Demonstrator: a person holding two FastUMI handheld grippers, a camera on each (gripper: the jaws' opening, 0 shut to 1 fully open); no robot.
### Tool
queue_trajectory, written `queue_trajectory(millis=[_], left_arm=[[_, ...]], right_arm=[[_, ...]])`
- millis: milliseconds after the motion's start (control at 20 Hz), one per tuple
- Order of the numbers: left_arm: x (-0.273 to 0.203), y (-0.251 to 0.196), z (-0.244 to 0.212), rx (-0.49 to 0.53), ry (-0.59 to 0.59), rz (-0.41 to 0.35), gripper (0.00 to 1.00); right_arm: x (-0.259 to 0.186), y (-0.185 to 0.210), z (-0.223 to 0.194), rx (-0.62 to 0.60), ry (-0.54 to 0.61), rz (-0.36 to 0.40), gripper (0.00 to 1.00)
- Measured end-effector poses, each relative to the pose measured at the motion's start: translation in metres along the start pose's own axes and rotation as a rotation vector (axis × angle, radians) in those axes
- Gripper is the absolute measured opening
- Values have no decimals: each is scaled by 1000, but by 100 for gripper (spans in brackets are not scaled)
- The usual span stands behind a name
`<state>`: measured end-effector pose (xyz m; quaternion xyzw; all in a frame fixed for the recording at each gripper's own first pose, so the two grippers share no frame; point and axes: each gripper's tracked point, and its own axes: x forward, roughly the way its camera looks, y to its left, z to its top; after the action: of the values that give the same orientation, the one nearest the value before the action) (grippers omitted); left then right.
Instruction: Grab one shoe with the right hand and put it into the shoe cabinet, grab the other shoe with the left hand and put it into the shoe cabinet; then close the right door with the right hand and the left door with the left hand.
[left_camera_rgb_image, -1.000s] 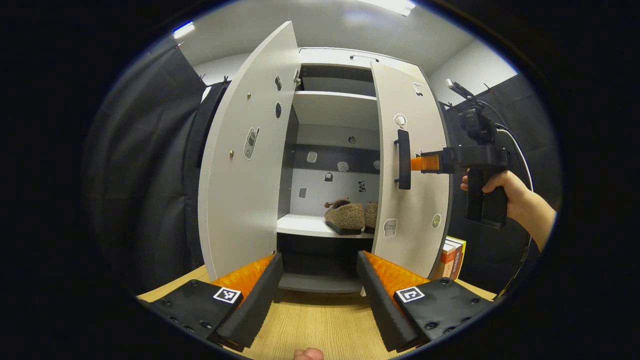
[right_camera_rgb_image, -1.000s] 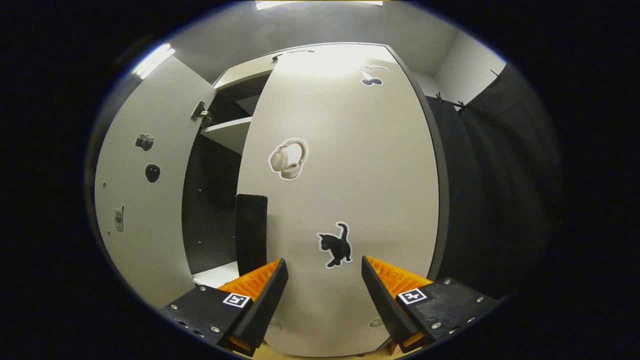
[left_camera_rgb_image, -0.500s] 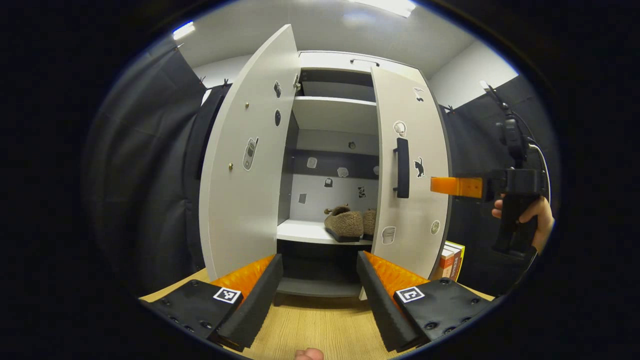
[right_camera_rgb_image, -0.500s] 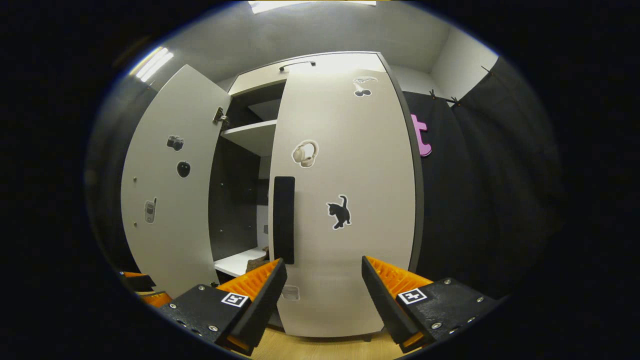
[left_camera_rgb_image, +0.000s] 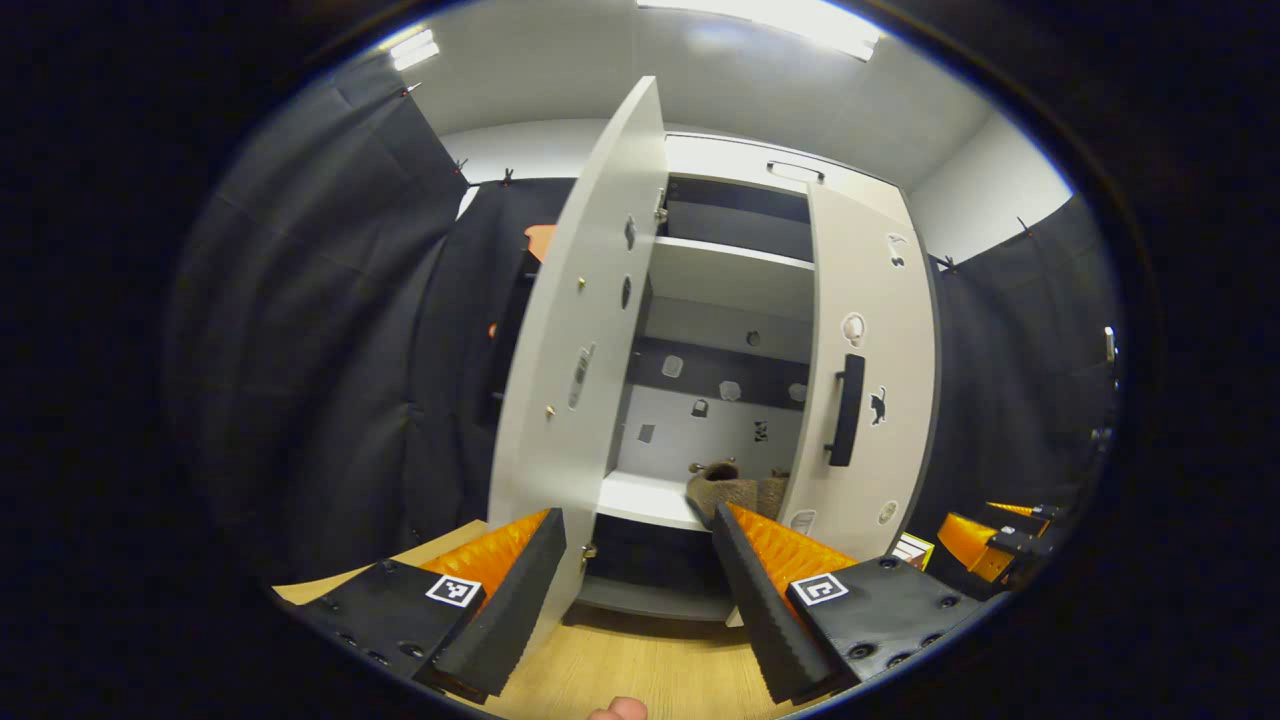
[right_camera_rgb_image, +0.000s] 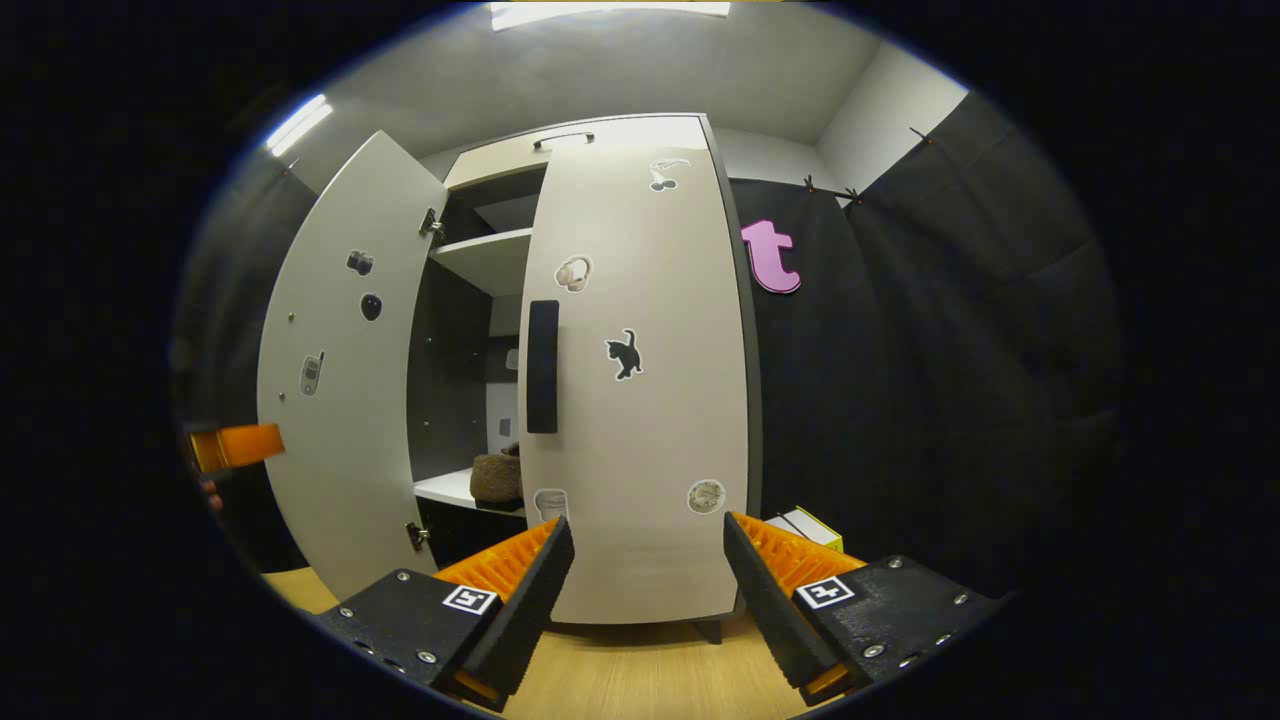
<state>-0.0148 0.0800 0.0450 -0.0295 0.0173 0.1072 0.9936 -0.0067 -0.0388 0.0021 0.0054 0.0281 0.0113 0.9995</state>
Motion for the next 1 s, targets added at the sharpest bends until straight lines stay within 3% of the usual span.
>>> queue_trajectory(millis=[50,100,250,300,400,450,600,850,1000], left_arm=[[2,19,12,1,-17,41,100],[4,38,25,-13,-43,82,94],[16,91,44,-5,-65,201,96],[24,106,51,12,-68,225,100],[42,128,60,58,-71,256,96],[50,136,62,73,-65,268,94],[77,144,69,85,-68,265,99],[87,148,72,128,-87,273,94],[89,142,72,127,-76,246,96]], right_arm=[[-3,-3,-2,0,3,-5,93],[-6,-4,-4,11,6,-1,93],[-7,-7,-9,29,28,-5,93],[-8,-8,-10,28,32,-8,93],[-8,-5,-8,32,36,5,93],[-8,-4,-7,32,35,10,93],[-10,-5,-7,23,39,4,93],[-12,-13,-7,38,50,-25,93],[-11,-16,-3,49,48,-32,93]])
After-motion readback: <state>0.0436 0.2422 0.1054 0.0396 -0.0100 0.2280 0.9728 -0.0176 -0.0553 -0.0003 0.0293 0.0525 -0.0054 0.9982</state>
